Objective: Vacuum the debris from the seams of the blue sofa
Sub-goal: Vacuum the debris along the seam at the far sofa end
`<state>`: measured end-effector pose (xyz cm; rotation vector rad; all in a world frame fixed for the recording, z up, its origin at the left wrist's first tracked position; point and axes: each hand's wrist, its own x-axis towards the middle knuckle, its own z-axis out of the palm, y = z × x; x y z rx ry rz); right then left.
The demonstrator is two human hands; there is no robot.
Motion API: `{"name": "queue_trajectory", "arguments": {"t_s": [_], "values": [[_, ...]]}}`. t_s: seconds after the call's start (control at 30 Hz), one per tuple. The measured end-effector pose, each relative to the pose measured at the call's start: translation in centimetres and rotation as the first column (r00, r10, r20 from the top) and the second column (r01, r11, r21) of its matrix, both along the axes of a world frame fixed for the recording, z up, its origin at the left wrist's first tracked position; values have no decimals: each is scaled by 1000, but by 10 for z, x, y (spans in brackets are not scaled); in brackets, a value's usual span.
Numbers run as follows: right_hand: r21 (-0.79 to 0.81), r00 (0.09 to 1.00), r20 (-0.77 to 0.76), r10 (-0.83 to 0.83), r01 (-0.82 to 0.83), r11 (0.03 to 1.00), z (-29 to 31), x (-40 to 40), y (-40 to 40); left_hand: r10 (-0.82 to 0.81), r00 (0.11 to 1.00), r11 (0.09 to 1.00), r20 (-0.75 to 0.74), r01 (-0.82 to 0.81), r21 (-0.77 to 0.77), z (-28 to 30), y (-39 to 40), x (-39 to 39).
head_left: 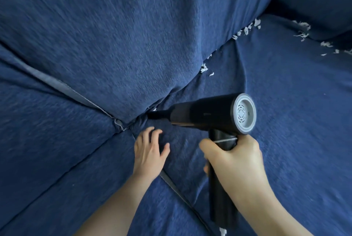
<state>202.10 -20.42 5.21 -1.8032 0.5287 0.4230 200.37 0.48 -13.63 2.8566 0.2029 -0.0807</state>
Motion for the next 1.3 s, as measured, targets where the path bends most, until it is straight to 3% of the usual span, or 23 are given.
{"name": "queue_trajectory", "arguments": {"t_s": [0.07,0.13,0.2,0.3,0.53,0.67,1.3], "values": [[-18,1000,18,-23,23,1000,0,5,-6,65,997,997,44,-63,-44,0,5,16],[-30,999,21,-32,33,999,0,9,-11,87,995,991,-41,-91,-95,-2,8,22],[-22,999,14,-35,36,999,1,11,-13,46,988,996,-145,-56,-65,-6,4,17],[-15,999,9,-32,32,999,2,10,-11,19,985,1000,-173,-16,19,-14,-5,6],[-52,995,26,-93,94,994,1,3,-15,10,994,995,-104,0,101,-22,-11,-3],[33,992,-38,-121,122,992,-6,14,-10,6,993,994,-118,6,107,-22,-10,-3],[66,998,-28,-57,59,996,-25,30,-2,-27,993,988,-115,44,145,-16,-7,4]]}}
